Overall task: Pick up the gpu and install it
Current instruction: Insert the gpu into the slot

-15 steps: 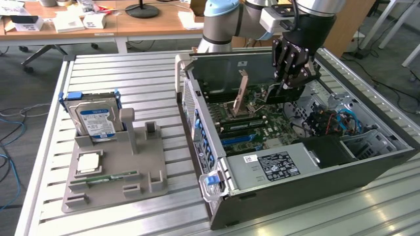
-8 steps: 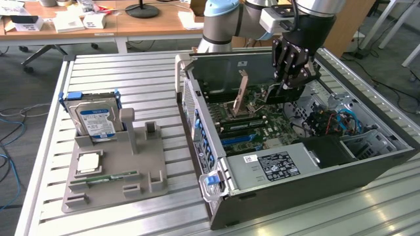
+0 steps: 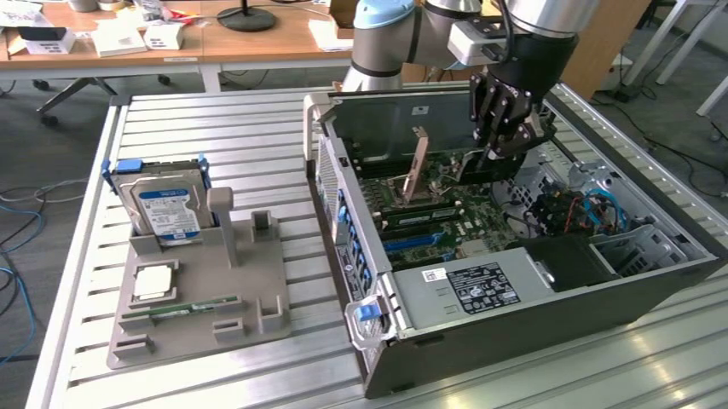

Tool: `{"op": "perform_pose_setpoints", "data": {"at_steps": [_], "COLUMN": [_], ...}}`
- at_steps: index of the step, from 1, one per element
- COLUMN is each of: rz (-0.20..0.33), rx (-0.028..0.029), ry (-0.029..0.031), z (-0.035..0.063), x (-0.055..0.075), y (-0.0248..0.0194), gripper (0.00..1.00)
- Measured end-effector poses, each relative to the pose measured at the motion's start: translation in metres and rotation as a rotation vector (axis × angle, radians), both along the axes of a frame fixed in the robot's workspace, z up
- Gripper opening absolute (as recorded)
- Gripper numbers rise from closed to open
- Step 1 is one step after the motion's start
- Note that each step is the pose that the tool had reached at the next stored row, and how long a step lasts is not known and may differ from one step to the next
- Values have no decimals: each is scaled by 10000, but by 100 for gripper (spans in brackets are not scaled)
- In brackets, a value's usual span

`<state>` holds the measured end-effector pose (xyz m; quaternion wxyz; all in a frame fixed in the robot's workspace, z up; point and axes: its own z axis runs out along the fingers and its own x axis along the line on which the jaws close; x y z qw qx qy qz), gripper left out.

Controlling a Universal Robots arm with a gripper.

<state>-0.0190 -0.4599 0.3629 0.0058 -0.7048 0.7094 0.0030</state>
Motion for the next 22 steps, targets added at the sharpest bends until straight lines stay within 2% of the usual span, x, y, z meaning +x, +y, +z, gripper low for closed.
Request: {"op": "perform_pose_setpoints", "data": {"at_steps": [22], "rz": [0], "rx": [-1], "ry": [0], "z": [-100], "x": [0], "y": [1], "gripper": [26]}}
